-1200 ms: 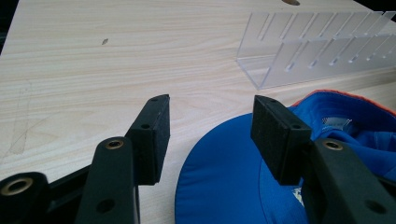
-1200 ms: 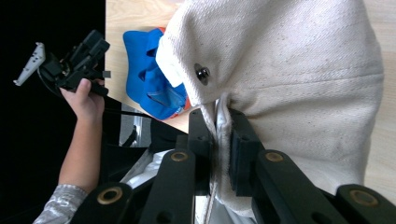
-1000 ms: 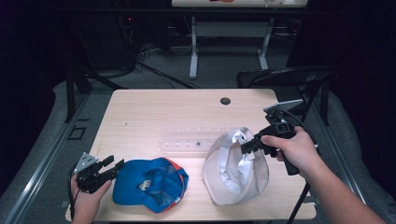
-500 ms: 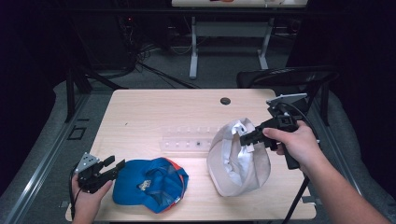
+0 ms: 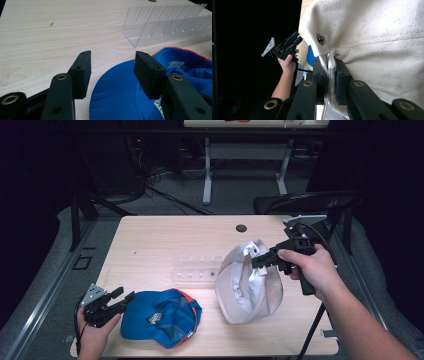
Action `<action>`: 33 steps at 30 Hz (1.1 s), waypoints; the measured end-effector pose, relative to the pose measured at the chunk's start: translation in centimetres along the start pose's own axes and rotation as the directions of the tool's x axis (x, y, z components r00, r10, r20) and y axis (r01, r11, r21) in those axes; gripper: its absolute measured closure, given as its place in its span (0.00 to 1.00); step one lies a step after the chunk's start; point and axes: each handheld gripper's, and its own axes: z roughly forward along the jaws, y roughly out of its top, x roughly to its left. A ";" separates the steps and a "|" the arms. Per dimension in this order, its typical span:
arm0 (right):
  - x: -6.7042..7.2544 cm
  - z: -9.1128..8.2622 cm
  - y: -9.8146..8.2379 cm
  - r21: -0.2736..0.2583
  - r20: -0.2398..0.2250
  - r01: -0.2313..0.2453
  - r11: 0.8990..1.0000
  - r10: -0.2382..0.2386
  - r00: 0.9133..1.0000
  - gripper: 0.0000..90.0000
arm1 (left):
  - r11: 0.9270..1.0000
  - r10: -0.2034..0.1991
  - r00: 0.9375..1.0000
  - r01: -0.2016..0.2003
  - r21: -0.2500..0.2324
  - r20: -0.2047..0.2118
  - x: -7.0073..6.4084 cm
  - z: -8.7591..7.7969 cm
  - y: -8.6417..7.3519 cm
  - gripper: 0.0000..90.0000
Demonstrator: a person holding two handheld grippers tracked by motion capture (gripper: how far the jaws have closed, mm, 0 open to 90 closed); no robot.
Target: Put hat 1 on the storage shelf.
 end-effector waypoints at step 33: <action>2.1 1.7 4.3 -0.099 -0.277 -0.076 0.992 0.046 0.960 0.91 | 1.000 0.000 1.000 0.000 -0.002 0.007 0.0 0.1 0.0 0.53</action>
